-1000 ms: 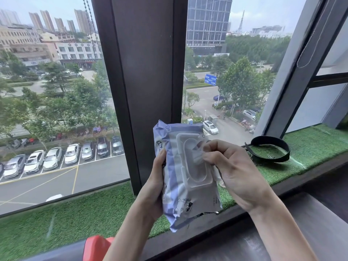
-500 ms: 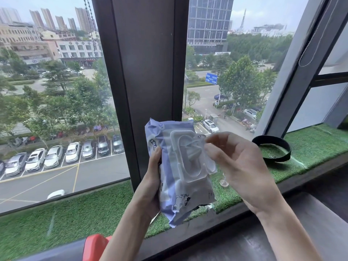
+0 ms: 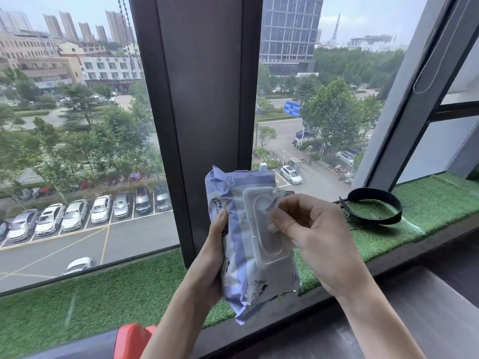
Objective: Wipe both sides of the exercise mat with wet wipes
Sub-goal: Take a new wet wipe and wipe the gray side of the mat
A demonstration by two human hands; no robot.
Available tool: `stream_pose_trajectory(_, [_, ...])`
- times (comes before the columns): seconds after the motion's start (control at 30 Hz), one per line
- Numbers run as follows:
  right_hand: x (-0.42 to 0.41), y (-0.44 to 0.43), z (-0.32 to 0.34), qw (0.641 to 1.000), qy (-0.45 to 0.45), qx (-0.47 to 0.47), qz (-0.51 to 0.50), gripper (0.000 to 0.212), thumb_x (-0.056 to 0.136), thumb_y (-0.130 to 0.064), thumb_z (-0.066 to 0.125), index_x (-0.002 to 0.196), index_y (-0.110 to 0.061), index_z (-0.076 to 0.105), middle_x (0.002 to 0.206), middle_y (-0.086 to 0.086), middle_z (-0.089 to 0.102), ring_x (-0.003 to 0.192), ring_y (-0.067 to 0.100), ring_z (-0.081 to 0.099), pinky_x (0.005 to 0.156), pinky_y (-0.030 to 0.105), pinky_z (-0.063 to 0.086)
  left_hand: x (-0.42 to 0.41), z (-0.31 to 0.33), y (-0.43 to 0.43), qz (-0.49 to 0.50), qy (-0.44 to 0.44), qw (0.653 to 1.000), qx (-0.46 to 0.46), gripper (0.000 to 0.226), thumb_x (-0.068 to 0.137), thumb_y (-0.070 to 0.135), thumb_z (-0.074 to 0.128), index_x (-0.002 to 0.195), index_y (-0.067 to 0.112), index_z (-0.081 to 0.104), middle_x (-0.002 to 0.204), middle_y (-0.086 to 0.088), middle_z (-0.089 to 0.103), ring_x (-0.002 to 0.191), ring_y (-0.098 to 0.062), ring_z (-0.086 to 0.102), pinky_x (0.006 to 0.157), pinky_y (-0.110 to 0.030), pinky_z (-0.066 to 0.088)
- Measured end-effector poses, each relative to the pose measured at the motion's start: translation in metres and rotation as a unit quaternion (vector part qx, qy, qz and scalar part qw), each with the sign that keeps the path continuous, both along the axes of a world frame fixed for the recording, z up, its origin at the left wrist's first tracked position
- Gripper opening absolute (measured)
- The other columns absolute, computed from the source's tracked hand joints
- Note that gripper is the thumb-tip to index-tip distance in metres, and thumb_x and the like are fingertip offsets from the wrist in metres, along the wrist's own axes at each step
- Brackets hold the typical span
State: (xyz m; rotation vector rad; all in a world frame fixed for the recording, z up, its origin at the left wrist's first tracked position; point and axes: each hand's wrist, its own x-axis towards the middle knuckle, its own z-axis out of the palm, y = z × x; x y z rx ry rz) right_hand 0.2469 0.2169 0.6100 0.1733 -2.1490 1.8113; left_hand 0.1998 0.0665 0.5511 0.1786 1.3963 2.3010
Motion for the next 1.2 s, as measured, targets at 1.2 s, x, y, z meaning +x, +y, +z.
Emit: stream_pose_trajectory(1.2, [-0.038,0.021,-0.002,0.903,-0.03,-0.408,0.132,0.044,0.103,-0.035,0.033,0.111,-0.017,0.072,0.108,0.005,0.071,0.098,0.015,0.067,0.084,0.032,0.056,-0.005,-0.024,-0.044,0.031,-0.023,0.998,0.056,0.094,0.033,0.078,0.083,0.107,0.019,0.076,0.118,-0.025,0.066,0.102,-0.042,0.067,0.081,-0.053,0.058])
